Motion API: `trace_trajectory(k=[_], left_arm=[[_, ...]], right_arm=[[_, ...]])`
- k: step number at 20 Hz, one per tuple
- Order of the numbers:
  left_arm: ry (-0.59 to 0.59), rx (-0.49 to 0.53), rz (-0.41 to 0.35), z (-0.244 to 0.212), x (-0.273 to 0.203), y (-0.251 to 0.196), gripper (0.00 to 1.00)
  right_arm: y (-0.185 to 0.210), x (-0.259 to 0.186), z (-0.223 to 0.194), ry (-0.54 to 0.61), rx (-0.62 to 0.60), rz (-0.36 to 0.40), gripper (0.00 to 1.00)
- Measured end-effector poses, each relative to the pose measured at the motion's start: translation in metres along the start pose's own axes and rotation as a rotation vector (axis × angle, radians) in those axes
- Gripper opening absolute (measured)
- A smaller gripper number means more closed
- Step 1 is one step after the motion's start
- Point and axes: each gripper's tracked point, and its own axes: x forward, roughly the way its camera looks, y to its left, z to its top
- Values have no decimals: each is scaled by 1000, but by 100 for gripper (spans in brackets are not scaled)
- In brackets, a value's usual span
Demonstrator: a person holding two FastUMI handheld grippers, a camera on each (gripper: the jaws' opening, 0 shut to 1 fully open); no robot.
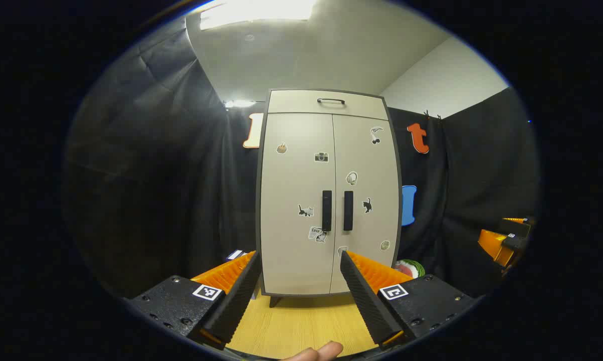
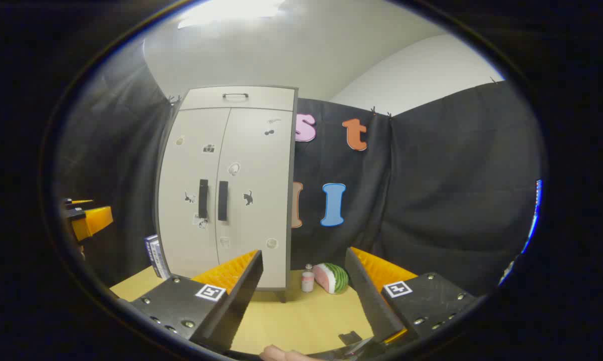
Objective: Open the right door of the double-door shoe cabinet with the right hand, and open the left door with the left hand.
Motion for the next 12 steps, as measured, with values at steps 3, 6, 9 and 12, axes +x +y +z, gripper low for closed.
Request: trace_trajectory(k=[3,6,9,12], left_arm=[[12,1,-3,-7,3,0,98],[24,-7,2,-14,7,4,98],[24,-8,0,-17,16,8,98],[22,-15,1,-19,29,13,98]], right_arm=[[3,3,-4,6,-3,3,99],[7,7,-10,14,-6,9,99],[12,13,-10,15,-6,16,99],[18,24,-11,15,-2,24,99]])
